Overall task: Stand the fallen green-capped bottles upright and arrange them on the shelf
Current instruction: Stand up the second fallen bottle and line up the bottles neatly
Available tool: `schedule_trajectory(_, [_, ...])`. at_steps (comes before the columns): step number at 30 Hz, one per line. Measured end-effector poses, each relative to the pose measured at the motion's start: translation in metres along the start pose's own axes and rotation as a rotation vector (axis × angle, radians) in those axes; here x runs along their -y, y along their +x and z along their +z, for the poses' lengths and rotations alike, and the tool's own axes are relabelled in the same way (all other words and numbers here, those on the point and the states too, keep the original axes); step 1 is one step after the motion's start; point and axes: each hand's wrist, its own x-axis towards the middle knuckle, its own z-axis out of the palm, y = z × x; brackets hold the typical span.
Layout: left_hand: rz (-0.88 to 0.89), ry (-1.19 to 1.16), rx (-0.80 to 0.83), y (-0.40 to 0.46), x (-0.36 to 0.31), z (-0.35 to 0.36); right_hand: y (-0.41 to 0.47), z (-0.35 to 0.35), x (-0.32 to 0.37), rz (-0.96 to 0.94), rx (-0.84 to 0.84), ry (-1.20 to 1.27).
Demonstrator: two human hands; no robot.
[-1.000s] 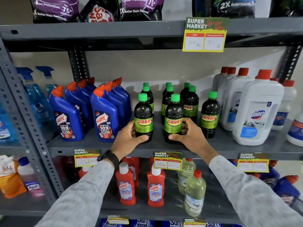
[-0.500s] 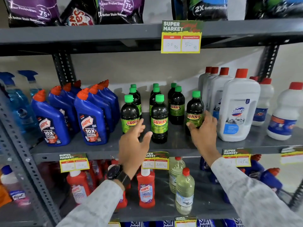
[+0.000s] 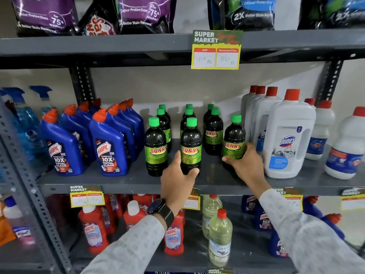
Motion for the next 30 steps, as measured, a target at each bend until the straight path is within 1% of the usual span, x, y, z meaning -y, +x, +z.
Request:
schedule_trajectory(3, [-0.01, -0.111, 0.144, 0.011, -0.003, 0.002, -0.002, -0.001, -0.003, -0.026, 0.011, -0.001])
schedule_trajectory(5, [-0.019, -0.157, 0.201, 0.02, 0.0, 0.001, -0.003, -0.004, -0.003, -0.042, 0.034, 0.001])
schedule_trajectory(7, [-0.034, -0.169, 0.223, 0.026, 0.003, -0.001, -0.004, -0.007, -0.003, -0.056, 0.082, 0.02])
schedule_trajectory(11, [-0.016, -0.163, 0.168, 0.029, 0.012, 0.0, -0.009, -0.011, -0.004, -0.095, 0.186, 0.051])
schedule_trajectory(16, [0.009, -0.181, 0.096, 0.027, 0.021, 0.006, -0.015, -0.012, -0.007, -0.131, 0.244, 0.067])
schedule_trajectory(21, [0.014, -0.199, 0.082, 0.028, 0.024, 0.008, -0.017, -0.011, -0.008, -0.158, 0.241, 0.067])
schedule_trajectory(26, [0.024, -0.205, 0.067, 0.027, 0.024, 0.009, -0.023, -0.007, -0.008, -0.154, 0.189, 0.073])
schedule_trajectory(30, [0.029, -0.205, 0.062, 0.025, 0.025, 0.01, -0.026, -0.005, -0.006, -0.145, 0.188, 0.08])
